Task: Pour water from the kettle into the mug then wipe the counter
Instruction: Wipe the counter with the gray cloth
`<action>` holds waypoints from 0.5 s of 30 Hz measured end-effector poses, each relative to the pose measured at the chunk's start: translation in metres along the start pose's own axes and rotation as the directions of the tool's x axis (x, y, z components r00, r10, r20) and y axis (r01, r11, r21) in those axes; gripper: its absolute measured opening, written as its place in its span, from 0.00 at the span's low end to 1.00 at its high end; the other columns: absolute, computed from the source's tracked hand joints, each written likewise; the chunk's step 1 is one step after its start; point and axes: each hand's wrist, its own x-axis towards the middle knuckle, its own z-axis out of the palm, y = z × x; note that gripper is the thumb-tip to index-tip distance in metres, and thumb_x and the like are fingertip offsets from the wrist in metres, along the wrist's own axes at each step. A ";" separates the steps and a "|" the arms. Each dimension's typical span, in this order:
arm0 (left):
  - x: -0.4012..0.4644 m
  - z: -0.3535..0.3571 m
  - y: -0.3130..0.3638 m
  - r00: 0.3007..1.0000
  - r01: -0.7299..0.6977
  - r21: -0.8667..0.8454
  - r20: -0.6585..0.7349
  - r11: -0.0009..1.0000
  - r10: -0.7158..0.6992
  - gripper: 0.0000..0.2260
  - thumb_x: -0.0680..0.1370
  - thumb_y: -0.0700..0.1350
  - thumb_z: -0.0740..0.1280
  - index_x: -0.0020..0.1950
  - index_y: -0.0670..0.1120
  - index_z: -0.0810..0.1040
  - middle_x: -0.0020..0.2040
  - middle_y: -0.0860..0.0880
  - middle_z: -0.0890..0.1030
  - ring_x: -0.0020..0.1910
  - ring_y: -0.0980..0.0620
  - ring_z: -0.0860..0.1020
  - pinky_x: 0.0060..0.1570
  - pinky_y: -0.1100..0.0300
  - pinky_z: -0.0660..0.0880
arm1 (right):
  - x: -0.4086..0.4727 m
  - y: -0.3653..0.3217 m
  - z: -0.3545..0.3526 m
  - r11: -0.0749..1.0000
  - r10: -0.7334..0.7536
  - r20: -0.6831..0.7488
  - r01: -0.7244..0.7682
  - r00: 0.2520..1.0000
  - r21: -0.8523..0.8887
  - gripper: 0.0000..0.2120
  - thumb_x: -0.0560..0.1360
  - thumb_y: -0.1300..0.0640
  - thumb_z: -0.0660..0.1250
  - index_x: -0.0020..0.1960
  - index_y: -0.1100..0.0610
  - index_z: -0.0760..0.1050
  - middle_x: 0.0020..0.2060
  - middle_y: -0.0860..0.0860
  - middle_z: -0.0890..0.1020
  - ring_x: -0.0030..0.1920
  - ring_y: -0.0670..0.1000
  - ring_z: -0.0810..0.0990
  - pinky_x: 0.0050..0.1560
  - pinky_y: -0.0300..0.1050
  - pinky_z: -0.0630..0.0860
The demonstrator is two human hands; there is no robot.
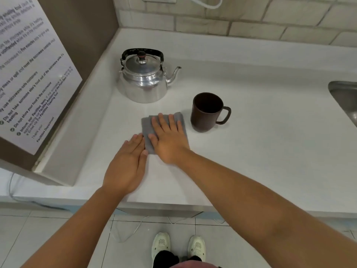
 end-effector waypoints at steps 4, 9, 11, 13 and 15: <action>0.002 0.003 0.000 0.998 0.029 0.053 0.049 0.998 -0.032 0.23 0.83 0.49 0.47 0.76 0.42 0.57 0.77 0.46 0.57 0.76 0.54 0.51 0.73 0.62 0.42 | -0.084 0.026 0.013 0.992 -0.129 -0.004 0.129 0.992 -0.012 0.29 0.79 0.42 0.40 0.77 0.48 0.37 0.78 0.47 0.40 0.77 0.51 0.34 0.75 0.52 0.32; 0.011 0.014 0.020 0.986 0.001 0.098 0.168 0.995 -0.017 0.26 0.82 0.55 0.43 0.77 0.45 0.48 0.78 0.49 0.47 0.76 0.55 0.43 0.72 0.61 0.37 | -0.149 0.096 0.002 0.999 -0.016 -0.037 0.014 0.999 -0.050 0.28 0.78 0.38 0.38 0.75 0.42 0.34 0.75 0.41 0.37 0.75 0.48 0.32 0.75 0.49 0.33; 0.016 0.022 0.032 0.980 -0.013 0.114 0.197 0.993 -0.010 0.27 0.81 0.56 0.41 0.78 0.45 0.45 0.78 0.50 0.45 0.76 0.56 0.40 0.72 0.61 0.36 | -0.166 0.130 -0.008 0.997 0.069 -0.048 -0.071 0.996 -0.033 0.28 0.78 0.38 0.38 0.75 0.41 0.34 0.75 0.40 0.37 0.76 0.47 0.32 0.76 0.49 0.34; 0.018 0.027 0.036 0.980 -0.008 0.142 0.199 0.990 -0.021 0.28 0.80 0.58 0.40 0.77 0.45 0.44 0.78 0.50 0.43 0.75 0.56 0.39 0.72 0.60 0.36 | -0.182 0.163 -0.017 0.989 0.148 -0.061 -0.149 0.987 -0.018 0.29 0.76 0.37 0.37 0.75 0.41 0.34 0.75 0.40 0.37 0.76 0.48 0.33 0.76 0.49 0.34; 0.018 0.029 0.034 0.980 -0.010 0.162 0.195 0.987 -0.023 0.30 0.79 0.59 0.39 0.77 0.45 0.44 0.78 0.50 0.43 0.75 0.56 0.39 0.71 0.60 0.35 | -0.194 0.187 -0.024 0.976 0.219 -0.071 -0.219 0.973 0.002 0.30 0.75 0.36 0.37 0.75 0.41 0.36 0.76 0.42 0.38 0.76 0.48 0.33 0.76 0.50 0.35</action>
